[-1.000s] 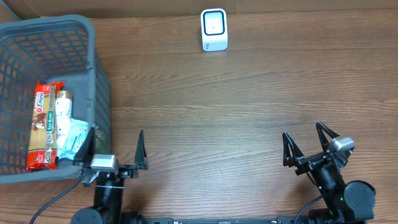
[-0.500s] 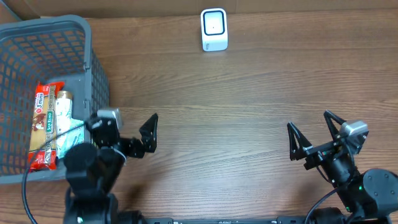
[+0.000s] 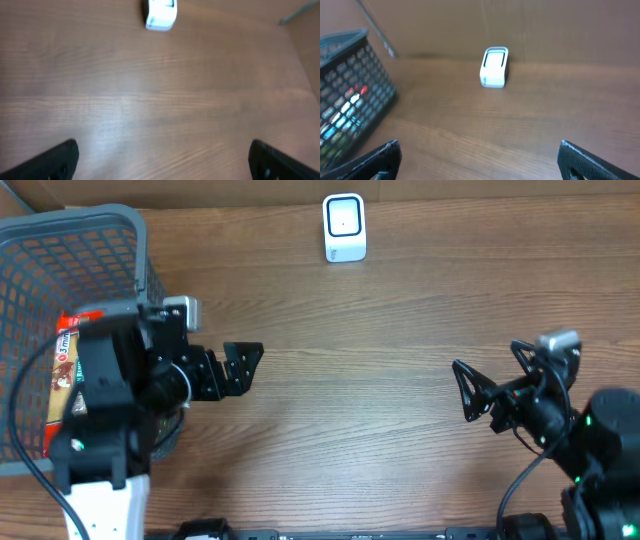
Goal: Scan the item barcode
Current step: 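Raise the left gripper and reach it into the grey basket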
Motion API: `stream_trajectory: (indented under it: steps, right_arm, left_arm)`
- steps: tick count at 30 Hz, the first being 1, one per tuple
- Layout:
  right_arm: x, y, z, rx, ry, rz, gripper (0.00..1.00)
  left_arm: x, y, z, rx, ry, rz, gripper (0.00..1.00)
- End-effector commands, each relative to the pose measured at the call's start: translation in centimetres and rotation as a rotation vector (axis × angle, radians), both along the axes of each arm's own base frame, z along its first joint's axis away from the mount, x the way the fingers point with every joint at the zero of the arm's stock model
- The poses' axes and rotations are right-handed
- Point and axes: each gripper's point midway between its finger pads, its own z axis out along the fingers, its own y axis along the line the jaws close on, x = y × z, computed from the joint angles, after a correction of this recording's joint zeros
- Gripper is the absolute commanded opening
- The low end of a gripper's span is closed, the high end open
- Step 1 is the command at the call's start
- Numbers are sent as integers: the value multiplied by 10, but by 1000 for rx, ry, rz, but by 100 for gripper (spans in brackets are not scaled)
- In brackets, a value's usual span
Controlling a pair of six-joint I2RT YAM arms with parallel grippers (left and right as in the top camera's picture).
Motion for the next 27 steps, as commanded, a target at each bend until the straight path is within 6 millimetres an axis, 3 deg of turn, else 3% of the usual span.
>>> stream_trajectory:
  steps: [1,5,9,11,12,14,16,22,27]
  right_arm:
    - [2,13,17,3,27,79,100]
    - [5,25,13,30,123,150,100]
    - [5,38,1,66,194,223,100]
    - [7,39,-6,70,226,230,100]
    - [8,40,-8,72,236,233,100]
    - [10,42,-10,78,251,245,100]
    - [12,42,-14,78,263,244,100]
    - [14,42,-16,78,274,243,100]
    - [14,42,-16,77,274,243,100]
  left_arm:
    - [0,6,35,44,-9,14,100]
    - [-2,7,47,46,25,18,100]
    - [-1,7,40,73,38,-13,100]
    - [-4,17,27,96,107,50,79]
    - [-7,29,17,104,177,151,77]
    - [-18,56,-4,156,313,355,78]
    - [-28,71,-21,213,408,437,78]
    - [-41,81,-50,267,539,492,78]
    - [-45,95,-54,340,562,536,88]
